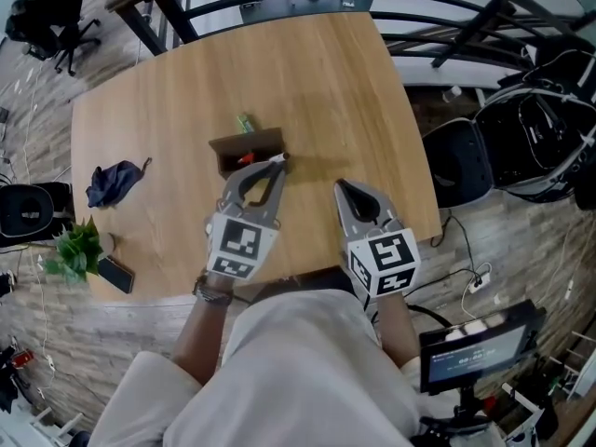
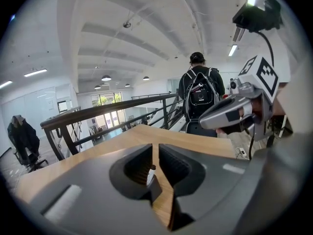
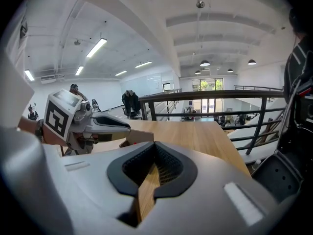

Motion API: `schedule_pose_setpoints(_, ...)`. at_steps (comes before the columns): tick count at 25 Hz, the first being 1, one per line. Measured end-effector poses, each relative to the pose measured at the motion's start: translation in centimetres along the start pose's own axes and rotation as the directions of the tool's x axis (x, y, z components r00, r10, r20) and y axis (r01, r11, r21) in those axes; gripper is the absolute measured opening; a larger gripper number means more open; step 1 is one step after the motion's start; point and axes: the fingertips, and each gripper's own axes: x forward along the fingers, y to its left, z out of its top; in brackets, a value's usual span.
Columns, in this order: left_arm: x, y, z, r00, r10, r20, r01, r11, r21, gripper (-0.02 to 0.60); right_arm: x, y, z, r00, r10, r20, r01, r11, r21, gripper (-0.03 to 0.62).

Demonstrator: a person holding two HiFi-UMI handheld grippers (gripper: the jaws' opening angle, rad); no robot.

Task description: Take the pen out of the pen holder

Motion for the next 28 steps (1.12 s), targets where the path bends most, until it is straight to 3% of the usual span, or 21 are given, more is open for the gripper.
schedule_pose_setpoints(10,2.3,0.1,-3.7,0.995,-0.017,-0.099,0.019,1.000,0.018,0.063,0.5,-0.6,-1.4,0.999,0.007,-0.040,-0.006,1.000,0.022,0.003)
schedule_pose_setpoints(17,4.1,0.3,-6.2,0.981,-0.001,-0.192,0.032,0.987,0.156,0.075,1.0,-0.8,-2.1,0.998,0.020,-0.062,-0.018,0.999,0.035,0.003)
schedule_pose_setpoints(28,5.3,0.0,-8.6,0.955,-0.015,-0.295,0.092,0.964,0.250,0.092,1.5,-1.2,-2.7,0.996,0.033,-0.083,-0.030,0.999,0.038,0.003)
